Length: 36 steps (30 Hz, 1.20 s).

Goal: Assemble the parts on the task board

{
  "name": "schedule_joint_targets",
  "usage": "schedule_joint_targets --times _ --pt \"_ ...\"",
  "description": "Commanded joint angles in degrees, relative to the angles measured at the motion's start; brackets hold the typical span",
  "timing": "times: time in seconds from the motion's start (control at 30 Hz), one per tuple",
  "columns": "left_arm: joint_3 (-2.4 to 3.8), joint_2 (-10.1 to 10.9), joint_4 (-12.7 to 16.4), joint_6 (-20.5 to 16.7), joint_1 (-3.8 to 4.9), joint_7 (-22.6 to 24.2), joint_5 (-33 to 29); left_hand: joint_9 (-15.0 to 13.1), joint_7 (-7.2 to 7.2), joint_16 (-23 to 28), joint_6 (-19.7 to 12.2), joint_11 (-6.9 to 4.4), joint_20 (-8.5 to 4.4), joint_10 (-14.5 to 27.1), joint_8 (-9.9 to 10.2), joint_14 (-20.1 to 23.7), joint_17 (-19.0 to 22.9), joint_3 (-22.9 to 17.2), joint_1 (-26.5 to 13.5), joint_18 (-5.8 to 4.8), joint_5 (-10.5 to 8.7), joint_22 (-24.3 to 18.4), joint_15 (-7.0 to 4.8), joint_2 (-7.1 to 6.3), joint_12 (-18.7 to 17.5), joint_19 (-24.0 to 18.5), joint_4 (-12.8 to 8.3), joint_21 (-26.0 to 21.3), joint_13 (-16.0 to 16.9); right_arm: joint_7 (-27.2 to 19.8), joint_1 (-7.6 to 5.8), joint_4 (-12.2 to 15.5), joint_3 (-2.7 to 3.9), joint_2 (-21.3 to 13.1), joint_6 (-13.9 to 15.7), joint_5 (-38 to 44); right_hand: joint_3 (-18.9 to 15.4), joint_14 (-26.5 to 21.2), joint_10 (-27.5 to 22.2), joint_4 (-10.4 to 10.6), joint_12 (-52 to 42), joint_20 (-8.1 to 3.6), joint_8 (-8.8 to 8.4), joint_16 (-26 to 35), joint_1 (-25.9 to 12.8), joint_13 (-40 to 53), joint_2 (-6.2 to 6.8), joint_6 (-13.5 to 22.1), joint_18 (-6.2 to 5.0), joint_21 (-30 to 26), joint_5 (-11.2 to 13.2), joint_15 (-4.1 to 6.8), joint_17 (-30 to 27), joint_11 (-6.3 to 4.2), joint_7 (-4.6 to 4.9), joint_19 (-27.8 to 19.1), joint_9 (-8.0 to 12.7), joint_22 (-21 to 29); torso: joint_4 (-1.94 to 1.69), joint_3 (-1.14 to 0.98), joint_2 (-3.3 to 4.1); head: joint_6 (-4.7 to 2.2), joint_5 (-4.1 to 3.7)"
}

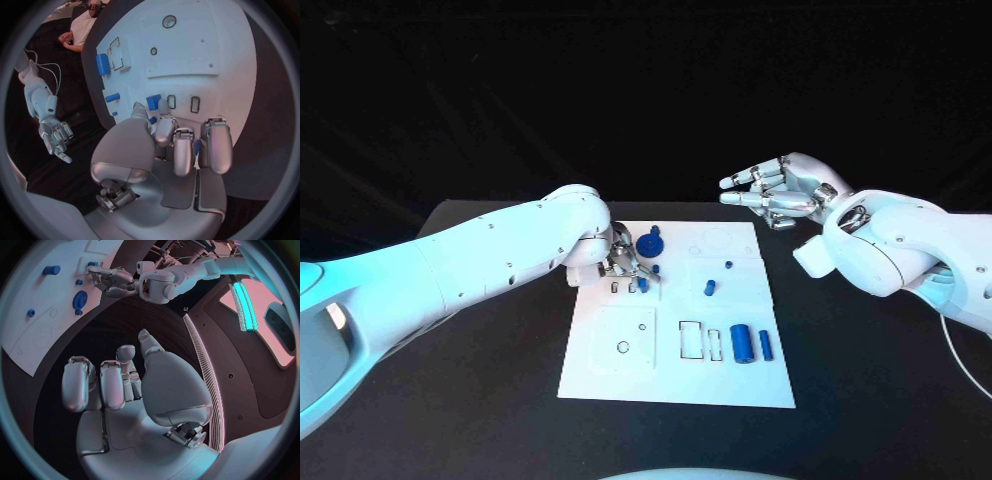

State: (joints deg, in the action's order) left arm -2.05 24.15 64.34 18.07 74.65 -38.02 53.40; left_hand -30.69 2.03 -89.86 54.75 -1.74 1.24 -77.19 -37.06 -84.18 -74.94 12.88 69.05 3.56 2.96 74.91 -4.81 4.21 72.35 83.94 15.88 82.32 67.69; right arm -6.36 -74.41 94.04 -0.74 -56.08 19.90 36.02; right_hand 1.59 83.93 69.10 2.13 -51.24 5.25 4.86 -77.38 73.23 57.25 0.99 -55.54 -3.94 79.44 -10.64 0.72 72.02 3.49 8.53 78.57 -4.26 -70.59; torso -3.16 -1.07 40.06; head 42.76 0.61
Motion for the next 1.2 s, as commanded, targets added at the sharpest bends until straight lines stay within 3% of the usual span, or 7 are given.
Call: schedule_joint_targets --times 0.03,0.23,0.53,0.67,0.77,0.9,1.2 --pt "0.01 -0.13 -0.02 1.54 0.00 0.01 -0.40 -0.18 0.12 -0.14 -0.42 -0.02 -0.03 -0.38 -0.25 -5.82 -15.06 0.03 0.95 -1.03 -0.12 4.79 -0.27 0.02 0.32 1.42 -0.43 0.42 0.11 -0.24 0.02 -0.01 0.00 0.09 -0.90 0.74 -0.30 2.17 0.04 0.02 -0.22 -0.05 0.07 0.27 0.01 -0.05 -0.47 -0.38 -0.43 -0.20 -0.35 0.31 -0.10 -0.18 -0.18 -0.30 0.04 0.05 -0.01 0.01 0.01 0.10 0.05" --pt "0.01 -0.10 0.03 1.33 0.00 0.07 -0.41 -0.96 0.03 -0.14 -0.71 -0.12 -0.07 -0.38 -0.40 -5.82 -15.06 -1.60 3.73 -1.02 -0.08 4.84 -0.34 1.12 0.25 1.38 -1.76 0.39 0.16 -0.25 0.03 -0.07 -0.01 0.18 -1.00 0.74 -0.31 2.17 0.06 0.01 -0.28 -0.05 0.07 0.29 0.04 0.00 -0.50 -0.39 -0.42 -0.18 -0.38 0.31 -0.11 -0.18 -0.18 -0.27 0.04 0.01 0.00 0.02 0.01 0.11 0.07" --pt "0.02 0.06 0.18 0.57 -0.01 0.44 -0.62 -1.04 -0.31 -0.14 -3.08 -0.62 -0.67 0.65 1.94 -5.82 -15.06 -12.89 16.69 -1.02 2.74 5.04 -0.90 3.64 -1.24 1.30 -9.27 0.36 -0.57 -0.27 0.03 -0.14 -0.02 0.20 -1.08 0.74 -0.31 2.17 0.06 0.01 -0.28 -0.05 0.07 0.29 0.04 0.00 -0.50 -0.39 -0.42 -0.18 -0.38 0.31 -0.11 -0.18 -0.18 -0.27 0.04 0.01 0.06 0.01 0.05 0.37 0.10" --pt "0.09 0.37 0.47 -0.20 -0.05 0.83 -1.32 -1.50 0.41 -0.14 -3.06 -0.28 -0.29 0.78 2.66 -5.82 -15.06 -20.15 15.91 -1.00 2.92 5.06 -0.34 1.12 -2.11 1.19 -9.51 0.22 -1.13 -0.29 0.04 -0.22 -0.02 0.25 -1.15 0.74 -0.33 2.14 -0.04 -0.01 -0.16 -0.05 0.07 0.38 0.13 -0.12 -0.56 -0.40 -0.47 -0.33 -0.49 0.31 -0.21 -0.19 -0.18 -0.42 0.04 0.26 0.05 -0.01 0.02 0.32 0.10" --pt "0.26 0.87 0.97 -0.91 -0.10 1.14 -2.22 -2.82 1.20 -0.14 -2.76 -0.03 -0.06 0.50 2.86 -5.82 -15.06 -32.02 11.43 -0.94 2.61 5.28 -0.19 -4.33 -2.52 1.21 -8.76 0.17 -1.26 -0.30 0.05 -0.27 -0.03 0.29 -1.23 0.74 -0.35 2.14 -0.10 -0.02 -0.10 -0.05 0.07 0.40 0.16 -0.17 -0.58 -0.39 -0.50 -0.41 -0.54 0.31 -0.22 -0.18 -0.18 -0.50 0.05 0.40 0.02 -0.02 0.00 0.44 0.20" --pt "0.41 1.84 1.94 -1.40 -0.14 1.21 -3.13 -4.80 0.65 -0.14 -2.69 -0.03 0.08 0.23 2.17 -5.82 -15.06 -43.22 7.12 -0.94 2.40 5.36 -0.07 -8.39 -2.64 1.19 -9.86 -0.02 -1.28 -0.24 0.06 -0.33 -0.05 0.33 -1.39 0.74 -0.36 2.12 -0.16 -0.02 -0.02 -0.05 0.06 0.43 0.18 -0.24 -0.59 -0.37 -0.53 -0.49 -0.58 0.31 -0.26 -0.18 -0.17 -0.58 0.05 0.54 -0.07 0.00 -0.04 0.52 0.25" --pt "0.66 5.21 5.19 -4.41 -0.05 1.11 -3.00 -6.58 0.39 -0.14 -2.81 0.05 0.09 -0.12 1.36 -5.82 -15.06 -48.38 3.68 -1.02 2.14 5.72 -0.20 -9.96 -2.44 1.37 -11.21 0.07 -1.03 -0.24 0.07 -0.47 -0.09 0.39 -1.64 0.67 -0.47 2.06 -0.37 0.00 0.21 -0.04 0.03 0.61 0.18 -0.44 -0.59 -0.32 -0.61 -0.73 -0.67 0.29 -0.46 -0.15 -0.14 -0.81 0.06 0.92 -0.28 -0.07 -0.17 0.49 0.31"
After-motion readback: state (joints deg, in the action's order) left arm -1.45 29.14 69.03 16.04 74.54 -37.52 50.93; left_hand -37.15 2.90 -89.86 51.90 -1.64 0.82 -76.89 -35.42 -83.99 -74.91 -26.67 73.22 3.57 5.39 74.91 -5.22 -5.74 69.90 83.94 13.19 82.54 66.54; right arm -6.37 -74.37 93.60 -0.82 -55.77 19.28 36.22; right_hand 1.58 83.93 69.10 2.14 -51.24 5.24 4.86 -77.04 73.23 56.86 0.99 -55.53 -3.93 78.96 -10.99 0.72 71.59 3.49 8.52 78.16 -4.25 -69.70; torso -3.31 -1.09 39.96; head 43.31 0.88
